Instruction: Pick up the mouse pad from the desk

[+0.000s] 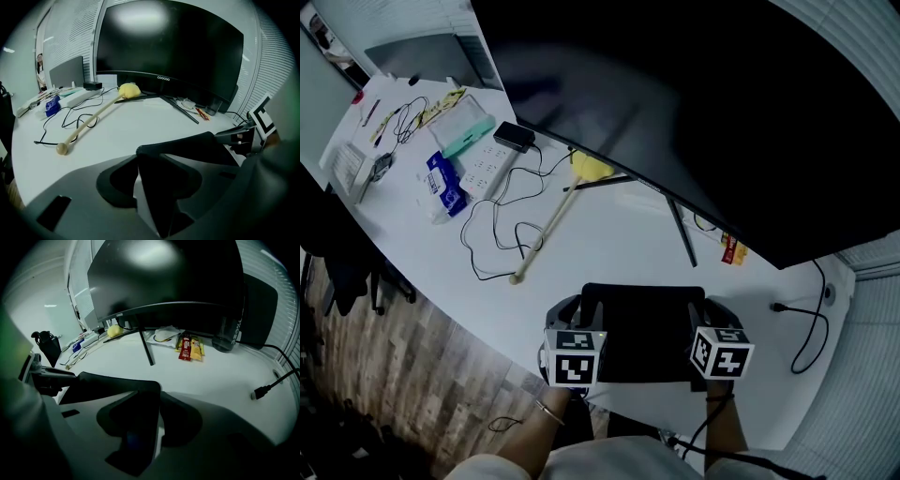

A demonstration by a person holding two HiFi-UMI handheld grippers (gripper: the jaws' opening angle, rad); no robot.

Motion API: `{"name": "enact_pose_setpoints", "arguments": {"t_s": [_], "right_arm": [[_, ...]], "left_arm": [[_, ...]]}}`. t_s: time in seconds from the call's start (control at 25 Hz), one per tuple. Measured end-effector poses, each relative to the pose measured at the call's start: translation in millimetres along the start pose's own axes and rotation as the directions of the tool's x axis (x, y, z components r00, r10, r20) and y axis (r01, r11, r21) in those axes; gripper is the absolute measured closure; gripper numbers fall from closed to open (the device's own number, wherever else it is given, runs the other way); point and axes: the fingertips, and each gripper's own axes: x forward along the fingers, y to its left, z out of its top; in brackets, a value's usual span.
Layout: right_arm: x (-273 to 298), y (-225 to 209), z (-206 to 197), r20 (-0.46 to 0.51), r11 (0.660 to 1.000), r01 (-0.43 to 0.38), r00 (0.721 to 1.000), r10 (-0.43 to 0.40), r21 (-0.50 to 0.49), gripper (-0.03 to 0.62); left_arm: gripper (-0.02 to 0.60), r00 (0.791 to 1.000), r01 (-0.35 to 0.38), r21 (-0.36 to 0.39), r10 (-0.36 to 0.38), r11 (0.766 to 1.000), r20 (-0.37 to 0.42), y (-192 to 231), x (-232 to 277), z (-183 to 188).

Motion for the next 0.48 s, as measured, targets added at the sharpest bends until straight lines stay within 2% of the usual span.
{"name": "enact_pose_setpoints", "arguments": {"t_s": [0.16, 0.48], "right_arm": [[1.7, 4.2, 0.2, 0.006, 1.0, -0.029, 1.0, 0.029, 0.001, 0.441], [0.7, 1.8, -0.5, 0.005, 1.0, -0.003, 1.0, 0.003, -0.01, 0.445]], "left_arm": [[0.422, 1.0, -0.004, -0.019, 0.004, 1.0, -0.015, 1.0, 1.9, -4.9], [0.429, 0.999, -0.008, -0.005, 0.008, 1.0, -0.046, -0.6, 3.1, -5.1]]}}
